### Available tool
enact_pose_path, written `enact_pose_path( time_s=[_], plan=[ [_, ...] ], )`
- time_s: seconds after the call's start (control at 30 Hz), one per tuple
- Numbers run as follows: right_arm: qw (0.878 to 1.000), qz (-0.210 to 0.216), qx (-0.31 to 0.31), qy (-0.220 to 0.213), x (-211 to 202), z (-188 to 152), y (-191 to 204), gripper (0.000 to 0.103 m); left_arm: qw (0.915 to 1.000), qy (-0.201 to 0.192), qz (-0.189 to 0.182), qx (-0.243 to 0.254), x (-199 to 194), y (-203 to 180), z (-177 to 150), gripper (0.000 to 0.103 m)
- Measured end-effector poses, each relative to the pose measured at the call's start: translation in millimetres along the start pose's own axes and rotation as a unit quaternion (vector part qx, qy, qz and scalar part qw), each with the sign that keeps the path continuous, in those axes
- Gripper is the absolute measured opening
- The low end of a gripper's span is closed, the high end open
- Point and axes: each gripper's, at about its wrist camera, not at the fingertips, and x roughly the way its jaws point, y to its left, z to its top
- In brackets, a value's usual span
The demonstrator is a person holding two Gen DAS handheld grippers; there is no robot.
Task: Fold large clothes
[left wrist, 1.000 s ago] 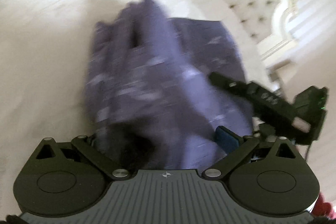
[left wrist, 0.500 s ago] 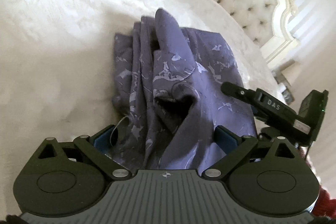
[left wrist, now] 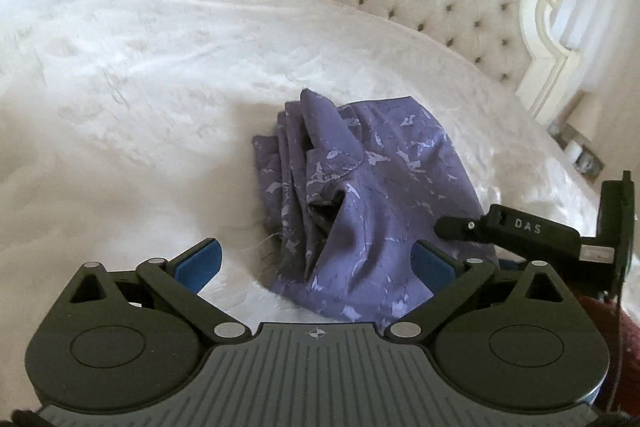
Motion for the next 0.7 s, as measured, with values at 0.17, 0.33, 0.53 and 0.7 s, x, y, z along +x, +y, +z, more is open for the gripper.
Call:
enact_pose_path(
  time_s=[0.17,0.33,0.53,0.7],
  plan=[
    [1.0,-0.021,-0.008,0.004,-20,-24,14,0.102,0.9992,-0.01,0.025,0.03,-24,-13,-7,0.102],
    [0.998,-0.051,-0.042,-0.013,-50,-43,33,0.102,0.9949,-0.018,0.069,0.072,-45,-32,-17,0.102],
    [0.994,-0.067,-0.081,-0.036,-91,-61,53,0.102,0.9929,-0.023,0.084,0.081,-68,-42,-25,0.102],
    [0.985,-0.09,-0.131,-0.065,-127,-78,68,0.102,0.9937,-0.019,0.094,0.058,-79,-45,-28,0.102]
  ],
)
